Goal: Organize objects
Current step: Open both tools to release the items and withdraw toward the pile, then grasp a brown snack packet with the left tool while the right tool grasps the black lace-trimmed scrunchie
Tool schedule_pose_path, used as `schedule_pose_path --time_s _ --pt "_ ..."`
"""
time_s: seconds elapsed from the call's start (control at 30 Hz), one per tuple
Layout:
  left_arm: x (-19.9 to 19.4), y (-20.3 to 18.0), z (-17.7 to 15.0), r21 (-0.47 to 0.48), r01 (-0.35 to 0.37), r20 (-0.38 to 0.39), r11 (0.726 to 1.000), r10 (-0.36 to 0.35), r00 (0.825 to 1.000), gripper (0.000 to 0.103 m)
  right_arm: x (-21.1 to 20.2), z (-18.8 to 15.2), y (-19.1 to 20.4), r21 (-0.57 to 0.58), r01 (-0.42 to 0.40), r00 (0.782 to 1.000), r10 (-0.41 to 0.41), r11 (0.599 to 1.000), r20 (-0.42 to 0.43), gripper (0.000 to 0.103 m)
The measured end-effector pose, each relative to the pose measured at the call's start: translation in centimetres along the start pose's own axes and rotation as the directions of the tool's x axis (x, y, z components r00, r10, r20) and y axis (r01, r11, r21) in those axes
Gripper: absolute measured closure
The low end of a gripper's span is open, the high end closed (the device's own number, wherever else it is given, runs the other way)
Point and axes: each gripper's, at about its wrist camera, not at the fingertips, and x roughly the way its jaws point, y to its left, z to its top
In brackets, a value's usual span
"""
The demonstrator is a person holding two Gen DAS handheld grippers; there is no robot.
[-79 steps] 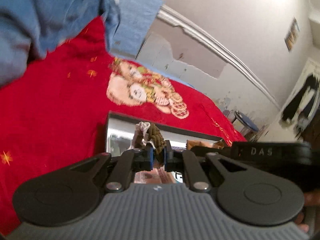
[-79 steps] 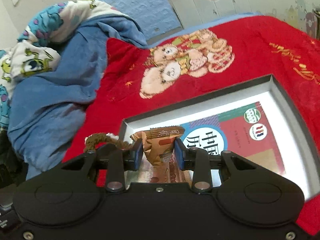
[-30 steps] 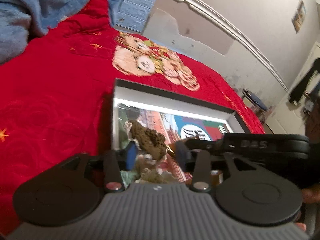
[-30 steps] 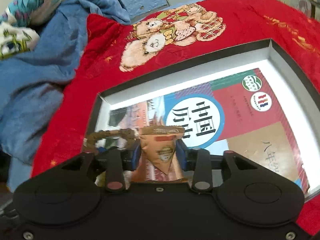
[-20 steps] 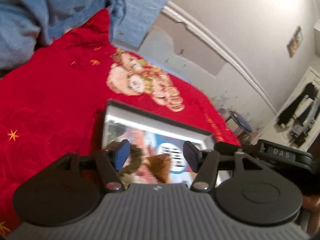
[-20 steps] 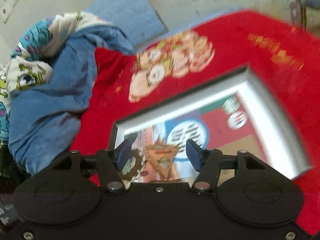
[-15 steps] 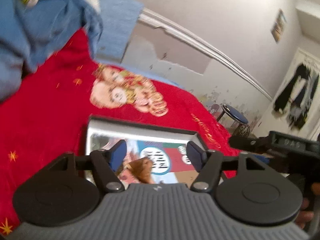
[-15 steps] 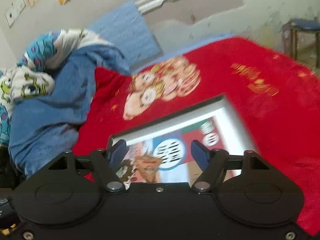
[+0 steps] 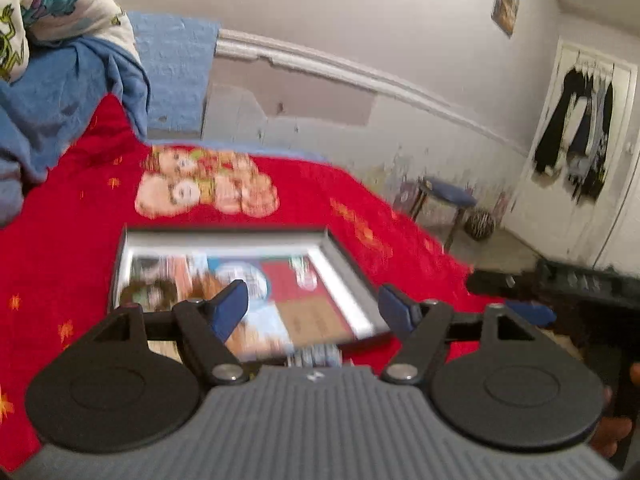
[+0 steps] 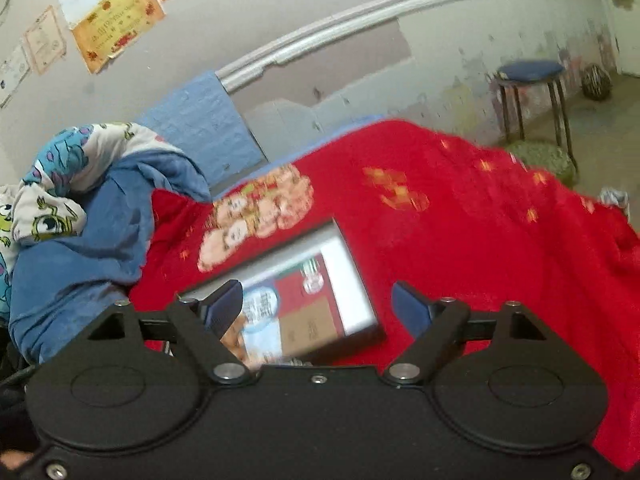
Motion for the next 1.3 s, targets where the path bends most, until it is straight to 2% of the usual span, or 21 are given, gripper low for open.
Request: schedule_pose_path --time_s 0.1,0.2,0.3,0.43,0.53,0.63,0.83,0.97,1.13,1.23,1.3 --pt "1.0 -0.7 -2.8 0.021 0.023 -0.051 1.000 -0.022 0.998 0.021 2.0 -1.8 -1.5 0.047 -0.012 0.997 0.016 0.999 -0.081 0.024" --pt "3.0 -1.4 -5.0 0.053 0.011 -0.129 0.999 -0.004 0.992 0.021 4.0 -3.4 -2.4 0.056 0.007 0.987 0.002 0.998 -0.158 0.031" --pt "4.5 -1.7 -6.6 0.077 0.010 -0.196 0.997 0.005 0.981 0.027 6.0 -4.9 -3.3 0.079 0.039 0.976 -0.021 0.996 -0.216 0.036" --pt "6.1 -1.3 -8.0 0.066 -0.006 -0.227 0.998 0.021 0.974 0.034 7.7 -6.4 -4.1 0.135 0.044 0.962 -0.006 0.990 -0.274 0.041" --pt "7.0 -1.2 -8.4 0.073 -0.027 -0.235 0.997 0.043 0.971 0.040 8.3 -7.1 -3.6 0.113 0.059 0.959 -0.025 0.992 -0.282 0.043" --pt "7.3 -0.7 -8.5 0.032 -0.029 -0.228 0.999 0.035 0.973 0.042 8.6 -7.3 -3.3 0.088 0.067 0.960 -0.040 0.994 -0.276 0.045" --pt "7.6 -0.4 -8.4 -0.001 -0.044 -0.227 0.999 0.043 0.973 0.041 9.1 -7.4 -4.0 0.151 0.036 0.952 0.012 0.988 -0.306 0.061" --pt "7.8 -0.4 -8.6 -0.006 -0.051 -0.228 0.999 0.048 0.973 0.041 9.1 -7.4 -3.8 0.149 0.026 0.952 0.021 0.989 -0.307 0.072" --pt "7.9 -0.7 -8.6 0.016 -0.067 -0.230 0.998 0.069 0.971 0.042 9.2 -7.5 -3.8 0.165 0.019 0.951 0.033 0.986 -0.307 0.076" --pt "8.0 -0.7 -8.6 0.021 -0.074 -0.235 0.997 0.077 0.969 0.048 9.3 -7.5 -3.9 0.178 0.019 0.951 0.037 0.984 -0.306 0.076" --pt "8.1 -0.6 -8.6 0.009 -0.072 -0.241 0.997 0.072 0.968 0.058 9.3 -7.5 -4.0 0.188 0.019 0.952 0.040 0.982 -0.305 0.076"
